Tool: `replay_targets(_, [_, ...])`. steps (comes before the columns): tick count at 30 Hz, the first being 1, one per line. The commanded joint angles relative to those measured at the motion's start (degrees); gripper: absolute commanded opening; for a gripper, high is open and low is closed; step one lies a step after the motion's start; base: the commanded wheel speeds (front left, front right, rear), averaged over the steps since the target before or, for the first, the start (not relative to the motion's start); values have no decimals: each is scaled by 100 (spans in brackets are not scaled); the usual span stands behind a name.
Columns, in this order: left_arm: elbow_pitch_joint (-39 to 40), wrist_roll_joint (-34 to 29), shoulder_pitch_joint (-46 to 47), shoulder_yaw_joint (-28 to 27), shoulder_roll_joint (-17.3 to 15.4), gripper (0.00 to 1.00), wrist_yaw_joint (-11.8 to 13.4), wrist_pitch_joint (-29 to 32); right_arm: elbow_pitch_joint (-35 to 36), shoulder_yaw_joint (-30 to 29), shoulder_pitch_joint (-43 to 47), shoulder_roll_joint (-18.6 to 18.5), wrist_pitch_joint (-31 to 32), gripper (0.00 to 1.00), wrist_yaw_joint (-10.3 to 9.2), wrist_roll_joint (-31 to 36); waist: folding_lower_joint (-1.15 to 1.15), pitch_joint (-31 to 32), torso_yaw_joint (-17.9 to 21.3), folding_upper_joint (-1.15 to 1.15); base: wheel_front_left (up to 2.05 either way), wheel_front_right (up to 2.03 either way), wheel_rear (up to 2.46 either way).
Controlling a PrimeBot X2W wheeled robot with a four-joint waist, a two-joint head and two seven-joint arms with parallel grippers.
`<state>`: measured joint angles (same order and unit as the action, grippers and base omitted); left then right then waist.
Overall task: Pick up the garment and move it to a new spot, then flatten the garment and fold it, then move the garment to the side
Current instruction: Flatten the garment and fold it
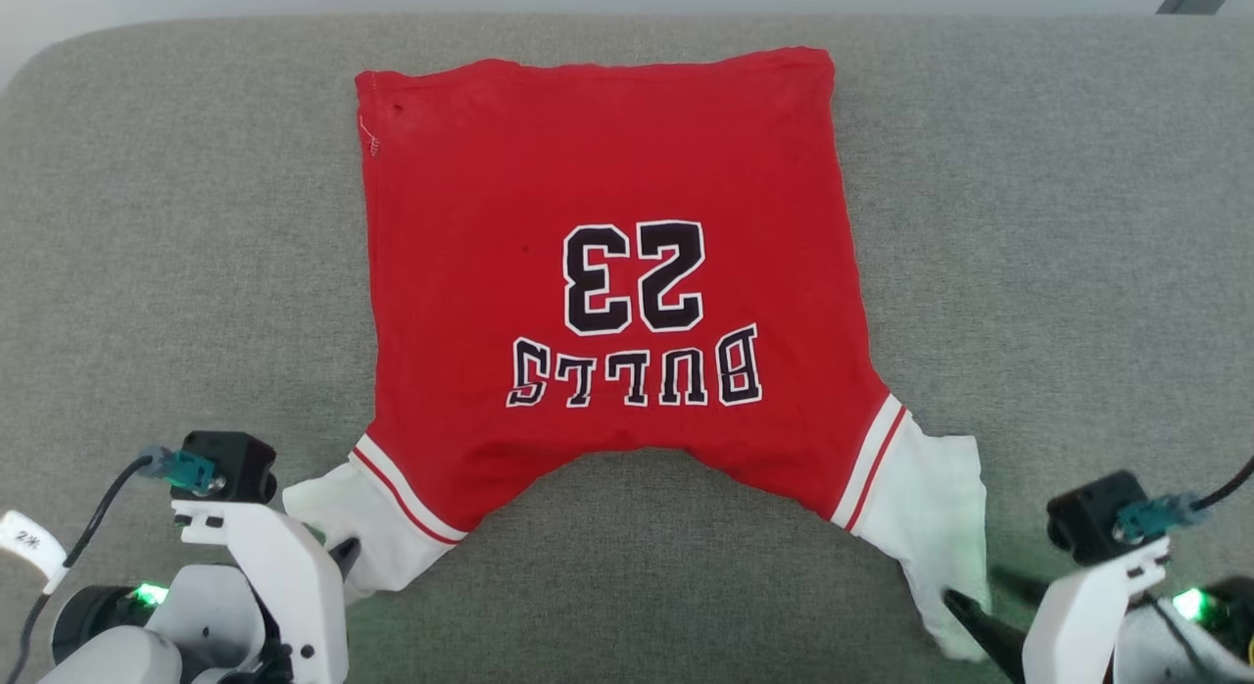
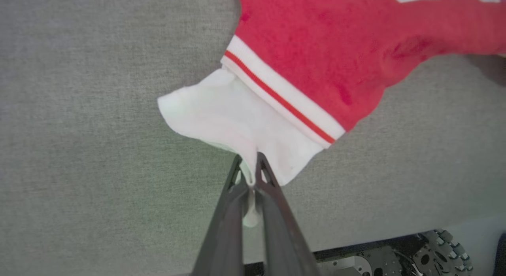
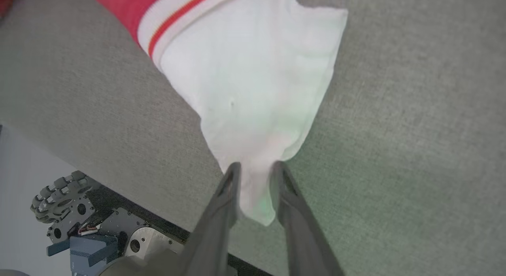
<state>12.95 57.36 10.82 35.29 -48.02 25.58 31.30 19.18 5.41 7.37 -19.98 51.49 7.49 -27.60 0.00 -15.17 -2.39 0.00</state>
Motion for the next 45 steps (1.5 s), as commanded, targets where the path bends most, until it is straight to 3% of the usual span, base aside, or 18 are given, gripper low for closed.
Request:
replay_targets(1, [-38,-54,93,1,33,0,-40,-40,88,-37,-126,41,-28,100,1,25,0,-25,-6,0,0,0,0])
replay_targets(8, [-74,-106,326,-8,216,0,-139,-159,477,-337,-969,246,-261,100,1,312,0,-204,-100,0,0,0,0])
replay_targets(13, [-85,-189,567,60,374,0,-201,-142,33,-434,-2035,351,-689,100,1,534,0,-423,-277,0,0,0,0])
replay_targets(24, [-274,-385,1275,398,954,0,-612,-148,-2865,-261,-4814,22,-1460,100,1,712,0,-998,-1030,0,0,0,0])
replay_targets(28, [-424,-412,1437,506,1164,0,-765,-184,-4050,-209,-5712,-80,-1442,100,1,884,0,-1184,-1319,0,0,0,0])
replay_targets(29, [-424,-412,1437,506,1164,0,-765,-184,-4050,-209,-5712,-80,-1442,100,1,884,0,-1184,-1319,0,0,0,0])
replay_targets(39, [-817,-342,1657,678,1615,0,-1070,-313,-6580,-593,-7282,-187,-861,100,1,1343,0,-1529,-1980,0,0,0,0])
replay_targets(45, [-1036,-281,1684,727,1767,0,-1199,-390,-7840,-587,-7259,4,170,100,3,1444,0,-1608,-2134,0,0,0,0])
